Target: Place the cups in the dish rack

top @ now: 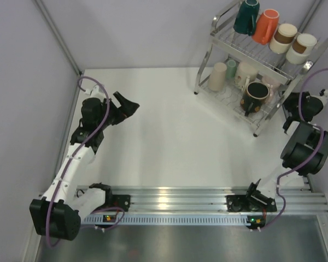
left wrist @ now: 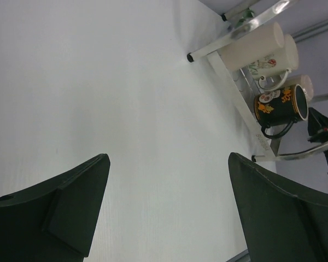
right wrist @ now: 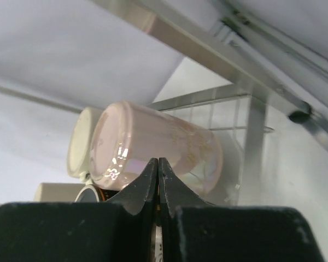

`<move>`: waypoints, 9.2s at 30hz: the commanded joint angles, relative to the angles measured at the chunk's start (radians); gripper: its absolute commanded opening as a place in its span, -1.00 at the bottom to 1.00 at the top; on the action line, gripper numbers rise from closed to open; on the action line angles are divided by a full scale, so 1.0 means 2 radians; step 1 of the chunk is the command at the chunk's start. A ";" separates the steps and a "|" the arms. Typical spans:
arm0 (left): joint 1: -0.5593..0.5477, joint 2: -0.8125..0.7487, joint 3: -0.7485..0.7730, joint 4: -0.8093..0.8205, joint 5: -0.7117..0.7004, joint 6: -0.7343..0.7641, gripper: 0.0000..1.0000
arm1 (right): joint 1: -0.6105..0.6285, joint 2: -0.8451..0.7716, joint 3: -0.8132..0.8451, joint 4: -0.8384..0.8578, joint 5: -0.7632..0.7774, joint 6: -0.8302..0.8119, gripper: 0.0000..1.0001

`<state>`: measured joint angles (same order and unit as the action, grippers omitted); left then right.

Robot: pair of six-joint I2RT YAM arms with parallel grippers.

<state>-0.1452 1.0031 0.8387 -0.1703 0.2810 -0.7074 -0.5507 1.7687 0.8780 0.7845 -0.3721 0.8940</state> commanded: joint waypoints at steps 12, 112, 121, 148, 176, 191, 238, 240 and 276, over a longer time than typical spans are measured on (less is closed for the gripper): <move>0.001 0.020 0.108 -0.243 -0.304 -0.079 0.89 | -0.017 -0.290 -0.003 -0.440 0.250 -0.086 -0.92; -0.105 0.167 -0.097 0.936 0.159 -0.544 -1.00 | 0.672 -0.272 -0.021 0.013 0.098 -0.053 0.99; -0.108 0.161 -0.080 0.935 0.159 -0.547 -1.00 | 0.678 -0.330 -0.058 -0.043 0.221 -0.079 0.99; -0.154 0.199 -0.037 0.936 0.140 -0.542 -1.00 | 0.679 -0.307 -0.066 0.041 0.190 -0.057 0.79; -0.152 0.288 -0.192 0.933 0.106 -0.486 0.96 | 0.612 -0.314 0.014 -0.310 0.550 -0.330 -1.00; -0.153 -0.003 -0.076 0.233 0.076 -0.092 0.96 | 0.489 -0.144 0.084 -0.251 0.538 -0.362 -1.00; -0.152 -0.084 0.000 0.055 -0.022 0.018 0.96 | 0.419 0.006 0.156 -0.245 0.527 -0.381 0.06; -0.152 -0.083 0.002 0.054 -0.019 0.017 0.96 | 0.419 0.005 0.156 -0.247 0.527 -0.380 0.10; -0.153 -0.065 0.048 0.019 -0.049 0.037 0.96 | 0.433 -0.098 0.134 -0.328 0.499 -0.382 0.62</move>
<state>-0.4522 0.8589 0.8761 -0.1287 0.2077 -0.6735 0.2993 1.6527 1.1389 0.1501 0.6323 0.1139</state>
